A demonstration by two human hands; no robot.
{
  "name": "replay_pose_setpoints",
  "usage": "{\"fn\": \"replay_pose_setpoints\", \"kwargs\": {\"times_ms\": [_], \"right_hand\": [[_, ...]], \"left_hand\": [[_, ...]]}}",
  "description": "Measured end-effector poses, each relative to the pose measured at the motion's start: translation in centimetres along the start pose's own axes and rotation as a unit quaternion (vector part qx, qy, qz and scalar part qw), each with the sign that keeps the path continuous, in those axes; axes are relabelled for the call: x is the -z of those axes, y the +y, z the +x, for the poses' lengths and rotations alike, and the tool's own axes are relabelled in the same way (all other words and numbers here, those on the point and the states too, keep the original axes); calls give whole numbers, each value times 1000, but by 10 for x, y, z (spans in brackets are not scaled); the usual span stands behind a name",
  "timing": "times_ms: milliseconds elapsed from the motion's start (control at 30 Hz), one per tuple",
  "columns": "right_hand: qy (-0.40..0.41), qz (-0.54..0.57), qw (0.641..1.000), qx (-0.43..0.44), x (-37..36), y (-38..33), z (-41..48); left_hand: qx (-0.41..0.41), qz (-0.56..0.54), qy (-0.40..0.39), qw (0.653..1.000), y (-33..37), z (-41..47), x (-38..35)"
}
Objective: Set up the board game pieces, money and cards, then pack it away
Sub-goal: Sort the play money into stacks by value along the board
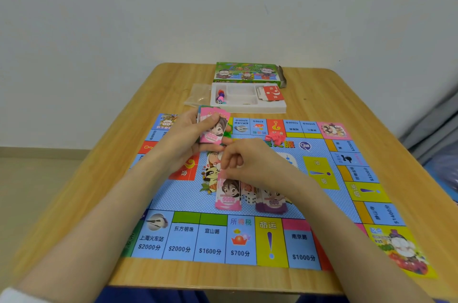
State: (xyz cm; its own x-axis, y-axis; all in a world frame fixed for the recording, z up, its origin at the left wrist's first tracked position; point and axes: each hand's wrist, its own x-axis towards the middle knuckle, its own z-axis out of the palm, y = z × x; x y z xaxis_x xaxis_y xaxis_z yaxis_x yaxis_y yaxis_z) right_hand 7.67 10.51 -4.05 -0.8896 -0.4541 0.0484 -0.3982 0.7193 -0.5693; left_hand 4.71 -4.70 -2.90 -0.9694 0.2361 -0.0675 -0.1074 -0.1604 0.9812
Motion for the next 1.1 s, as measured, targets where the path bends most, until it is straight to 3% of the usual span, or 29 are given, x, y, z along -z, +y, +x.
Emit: {"fn": "replay_pose_setpoints", "kwargs": {"times_ms": [133, 233, 367, 567, 733, 900, 1000, 1100], "right_hand": [[117, 17, 992, -44, 10, 5, 1], [214, 101, 970, -62, 15, 4, 1], [239, 198, 950, -30, 13, -8, -2], [296, 179, 938, -29, 11, -3, 0], [304, 157, 939, -15, 11, 2, 2], [322, 146, 935, -18, 14, 4, 3], [269, 190, 943, -41, 17, 2, 2], [166, 194, 965, -54, 18, -1, 1]], "left_hand": [[10, -35, 3, 999, 0, 0, 2], [15, -25, -8, 1000, -1, 0, 1], [17, 6, -48, 999, -5, -2, -4], [18, 8, -84, 996, -6, -2, -5], [12, 11, -89, 996, -7, -1, -5], [-1, 9, -31, 999, -5, 2, -2], [-5, 16, 2, 1000, -5, 4, 1], [-10, -6, -6, 1000, -6, 5, 3]]}}
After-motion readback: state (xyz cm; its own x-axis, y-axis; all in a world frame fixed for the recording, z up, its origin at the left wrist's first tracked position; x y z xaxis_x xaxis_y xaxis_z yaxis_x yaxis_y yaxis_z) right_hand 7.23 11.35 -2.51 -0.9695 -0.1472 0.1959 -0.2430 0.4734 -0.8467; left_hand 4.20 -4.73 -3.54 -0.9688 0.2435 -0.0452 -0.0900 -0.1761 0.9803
